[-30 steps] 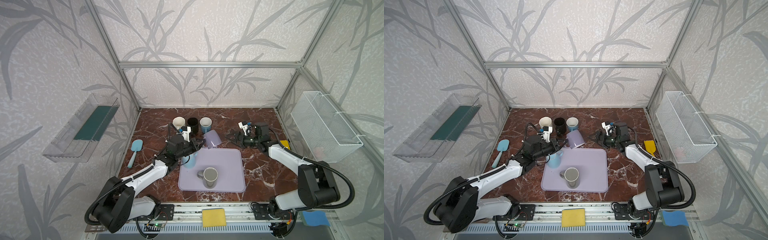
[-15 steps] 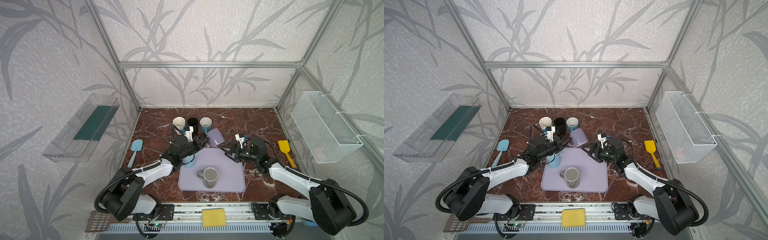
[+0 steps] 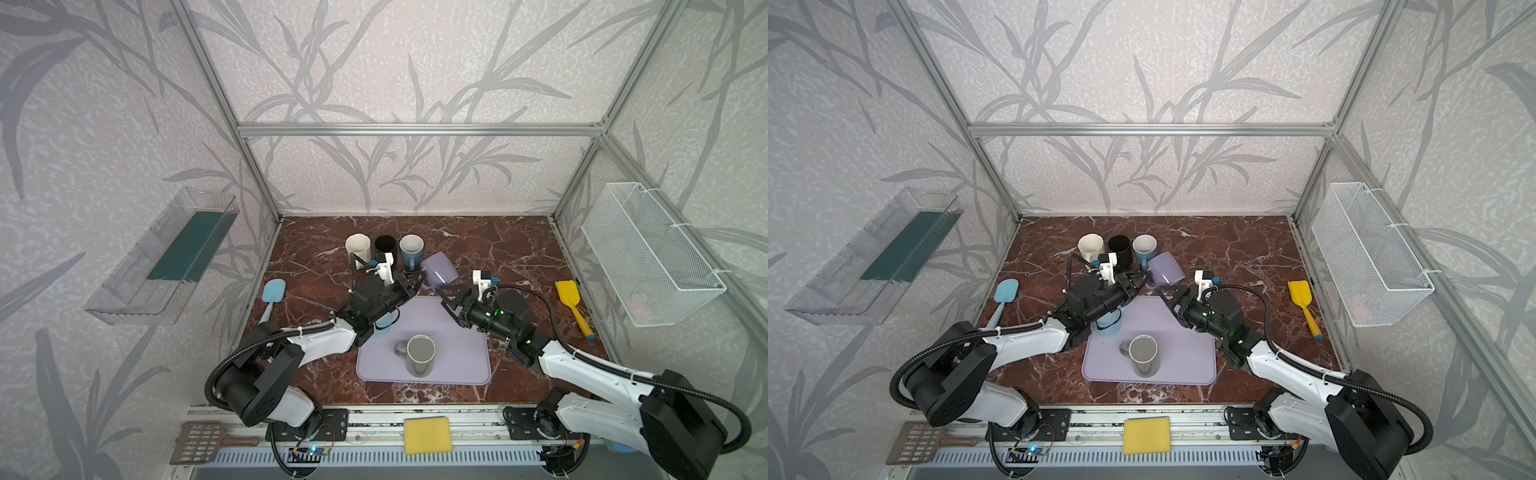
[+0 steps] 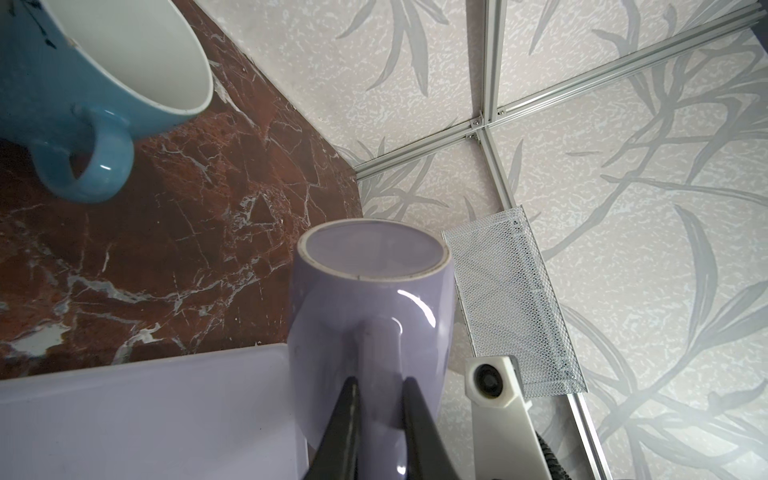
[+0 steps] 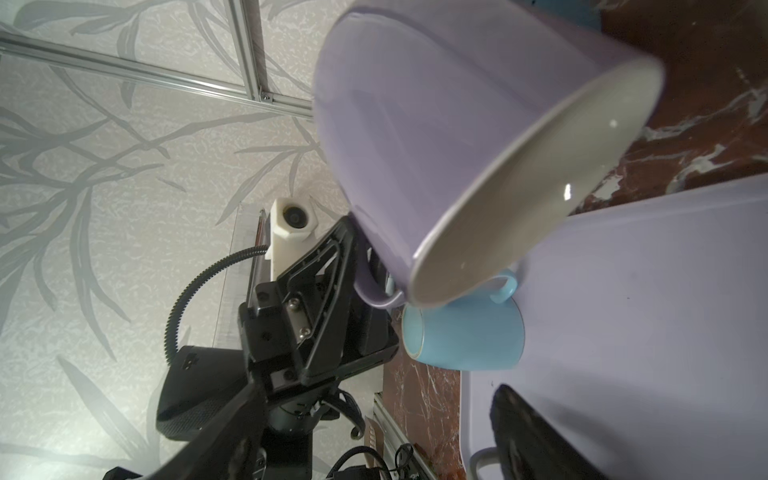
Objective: Turn the mug right side up
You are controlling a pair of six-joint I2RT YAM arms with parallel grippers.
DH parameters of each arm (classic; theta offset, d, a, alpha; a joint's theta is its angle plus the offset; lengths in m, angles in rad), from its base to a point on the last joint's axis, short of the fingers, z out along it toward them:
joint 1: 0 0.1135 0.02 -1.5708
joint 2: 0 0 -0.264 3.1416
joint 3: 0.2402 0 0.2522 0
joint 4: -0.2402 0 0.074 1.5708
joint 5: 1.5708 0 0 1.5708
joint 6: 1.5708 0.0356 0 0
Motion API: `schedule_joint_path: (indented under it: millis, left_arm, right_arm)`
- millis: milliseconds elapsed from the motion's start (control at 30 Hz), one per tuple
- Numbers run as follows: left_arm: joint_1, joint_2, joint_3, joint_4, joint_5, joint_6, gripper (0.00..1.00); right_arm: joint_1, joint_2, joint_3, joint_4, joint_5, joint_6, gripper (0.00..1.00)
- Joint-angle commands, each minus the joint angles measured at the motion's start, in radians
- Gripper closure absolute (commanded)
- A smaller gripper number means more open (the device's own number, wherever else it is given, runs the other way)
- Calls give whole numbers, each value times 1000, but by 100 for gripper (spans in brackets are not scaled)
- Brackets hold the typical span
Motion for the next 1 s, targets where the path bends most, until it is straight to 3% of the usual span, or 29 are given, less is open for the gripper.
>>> schedule_joint_path:
  millis: [0,167,533,967]
  left_arm:
    - [-17,-27,59,155,-58,1,100]
    - [-41,-31,60,166,-90,7,100]
    - [-63,5,54,263,-110,-19,100]
    - [-70,-9,34,283,-123,-22,100]
  right_arm:
    - [28,11,-19,113,136,51,18]
    - [41,35,-25,239,205,64,22]
    - [78,231,-4,495,211,150,31]
    - [87,414,20,775,259,193,51]
